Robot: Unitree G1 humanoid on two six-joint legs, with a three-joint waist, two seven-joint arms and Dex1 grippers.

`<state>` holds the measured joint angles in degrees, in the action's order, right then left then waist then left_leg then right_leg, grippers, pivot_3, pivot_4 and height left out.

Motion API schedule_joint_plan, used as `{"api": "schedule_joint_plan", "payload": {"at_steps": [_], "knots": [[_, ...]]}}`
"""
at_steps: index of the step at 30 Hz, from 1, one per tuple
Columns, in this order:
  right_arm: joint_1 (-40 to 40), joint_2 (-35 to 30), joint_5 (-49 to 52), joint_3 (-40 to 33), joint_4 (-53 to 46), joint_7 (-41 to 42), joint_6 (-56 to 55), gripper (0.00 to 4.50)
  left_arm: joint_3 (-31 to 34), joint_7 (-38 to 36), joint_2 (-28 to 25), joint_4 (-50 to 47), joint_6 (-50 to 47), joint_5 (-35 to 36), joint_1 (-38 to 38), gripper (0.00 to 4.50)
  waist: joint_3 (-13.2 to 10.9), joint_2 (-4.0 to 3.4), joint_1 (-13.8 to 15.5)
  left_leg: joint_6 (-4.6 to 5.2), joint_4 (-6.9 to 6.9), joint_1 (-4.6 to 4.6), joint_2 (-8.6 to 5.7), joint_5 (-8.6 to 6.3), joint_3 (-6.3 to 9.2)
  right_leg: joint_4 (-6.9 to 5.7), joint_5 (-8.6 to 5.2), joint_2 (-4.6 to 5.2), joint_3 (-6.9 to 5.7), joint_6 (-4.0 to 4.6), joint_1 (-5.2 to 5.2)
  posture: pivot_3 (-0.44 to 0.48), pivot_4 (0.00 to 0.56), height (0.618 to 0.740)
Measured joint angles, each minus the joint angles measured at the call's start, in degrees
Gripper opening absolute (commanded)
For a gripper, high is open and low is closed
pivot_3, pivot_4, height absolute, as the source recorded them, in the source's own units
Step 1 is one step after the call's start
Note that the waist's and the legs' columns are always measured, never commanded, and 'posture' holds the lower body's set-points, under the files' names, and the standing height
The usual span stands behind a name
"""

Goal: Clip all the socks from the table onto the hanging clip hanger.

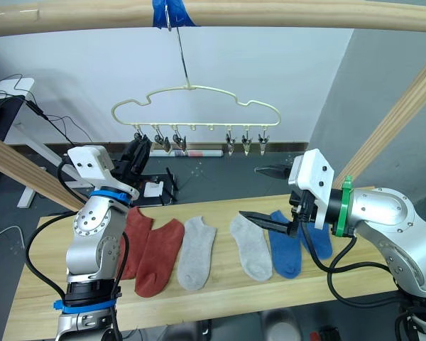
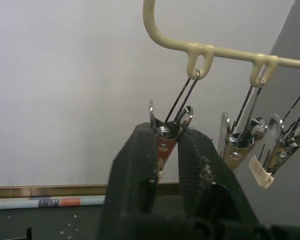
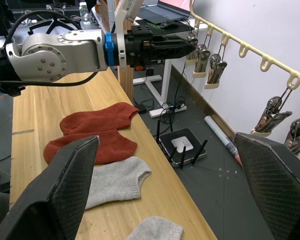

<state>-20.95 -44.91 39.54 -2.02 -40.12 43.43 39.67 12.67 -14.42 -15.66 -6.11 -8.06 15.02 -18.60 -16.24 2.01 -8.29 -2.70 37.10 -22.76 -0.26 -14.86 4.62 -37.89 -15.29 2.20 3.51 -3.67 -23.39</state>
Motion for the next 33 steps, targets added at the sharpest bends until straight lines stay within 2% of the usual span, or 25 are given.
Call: {"api": "schedule_joint_plan", "payload": {"at_steps": [11,13,15,33], "knots": [[0.3,0.1,0.0,0.0,0.0,-0.1,0.0,4.5,0.0,-1.3,-0.7,0.0,1.1,-0.5,0.2,0.34,0.0,0.0,0.0,0.0,0.0,0.0,0.0,0.0,0.0,-0.01,0.0,0.0,0.0,0.0,0.0,-0.294,0.28,0.735],[0.3,0.2,0.0,0.0,0.0,-0.1,0.0,4.5,0.1,-1.4,-0.7,0.0,1.3,-0.5,0.3,1.05,0.0,0.0,0.0,0.0,0.01,0.0,0.0,0.0,0.01,-0.01,0.0,0.0,0.0,0.0,0.0,-0.294,0.279,0.735],[0.3,0.2,-0.1,0.0,0.0,-0.1,0.0,4.5,0.1,-1.1,-0.7,0.0,1.3,-0.5,0.3,1.52,0.0,0.0,0.0,0.0,0.01,0.0,0.0,0.0,0.0,-0.02,0.0,0.0,0.0,0.0,0.0,-0.294,0.28,0.735],[0.8,0.4,-0.1,0.2,0.0,-0.1,0.0,4.5,0.1,0.6,-0.9,-0.4,-1.8,-0.4,-0.6,1.52,0.0,0.0,0.1,0.0,0.02,0.0,0.0,0.0,0.01,-0.03,0.0,0.0,0.0,0.0,-0.01,-0.283,0.276,0.735]]}}
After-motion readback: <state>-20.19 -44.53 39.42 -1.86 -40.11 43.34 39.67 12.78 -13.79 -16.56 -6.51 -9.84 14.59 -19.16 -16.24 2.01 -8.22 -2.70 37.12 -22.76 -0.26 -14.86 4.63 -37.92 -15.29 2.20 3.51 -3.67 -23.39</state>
